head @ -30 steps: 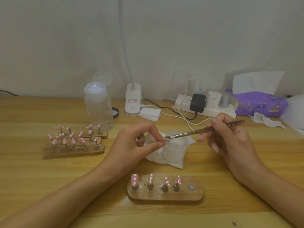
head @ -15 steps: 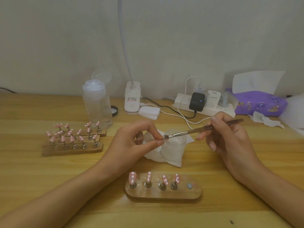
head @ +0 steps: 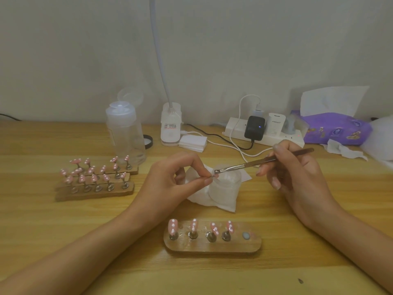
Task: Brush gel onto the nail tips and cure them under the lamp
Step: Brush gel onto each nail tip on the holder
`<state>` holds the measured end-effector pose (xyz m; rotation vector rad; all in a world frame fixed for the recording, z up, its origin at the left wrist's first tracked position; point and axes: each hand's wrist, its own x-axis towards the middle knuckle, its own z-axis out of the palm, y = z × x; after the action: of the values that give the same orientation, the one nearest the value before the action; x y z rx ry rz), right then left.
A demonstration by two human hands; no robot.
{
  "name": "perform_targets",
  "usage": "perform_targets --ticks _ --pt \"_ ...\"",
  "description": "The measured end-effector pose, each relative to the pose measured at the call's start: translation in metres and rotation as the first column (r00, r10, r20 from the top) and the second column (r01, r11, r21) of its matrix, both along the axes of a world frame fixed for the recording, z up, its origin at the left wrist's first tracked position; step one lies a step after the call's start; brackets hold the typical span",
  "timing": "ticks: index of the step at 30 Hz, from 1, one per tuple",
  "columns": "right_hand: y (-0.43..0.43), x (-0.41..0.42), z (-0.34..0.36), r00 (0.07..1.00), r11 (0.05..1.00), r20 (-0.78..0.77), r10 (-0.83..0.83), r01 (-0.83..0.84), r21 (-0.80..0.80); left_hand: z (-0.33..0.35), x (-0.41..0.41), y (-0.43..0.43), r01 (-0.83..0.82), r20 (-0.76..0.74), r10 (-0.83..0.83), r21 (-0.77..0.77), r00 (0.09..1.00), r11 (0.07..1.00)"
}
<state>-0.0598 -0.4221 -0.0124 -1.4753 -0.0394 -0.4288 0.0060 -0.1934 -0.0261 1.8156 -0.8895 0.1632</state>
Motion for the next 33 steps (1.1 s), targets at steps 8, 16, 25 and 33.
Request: perform_targets --ticks 8,16,25,33 --pt "-0.0001 0.0 -0.001 1.0 1.0 -0.011 -0.005 0.005 -0.008 0.0004 -0.0001 -0.0011 0.006 0.01 -0.006 -0.015 1.0 1.0" --pt "0.0005 0.0018 0.0002 1.0 1.0 -0.016 0.006 -0.006 -0.003 0.0003 0.0002 -0.0001 -0.008 0.025 0.008 0.016 1.0 1.0" --pt "-0.0004 0.0009 -0.0021 1.0 1.0 -0.023 0.001 -0.001 -0.011 0.0008 0.0001 0.0001 -0.005 0.018 0.005 0.022 1.0 1.0" --pt "-0.001 0.0013 -0.0013 0.999 1.0 -0.045 0.007 -0.007 0.011 0.0 0.0006 -0.0003 -0.005 -0.005 0.005 0.007 1.0 1.0"
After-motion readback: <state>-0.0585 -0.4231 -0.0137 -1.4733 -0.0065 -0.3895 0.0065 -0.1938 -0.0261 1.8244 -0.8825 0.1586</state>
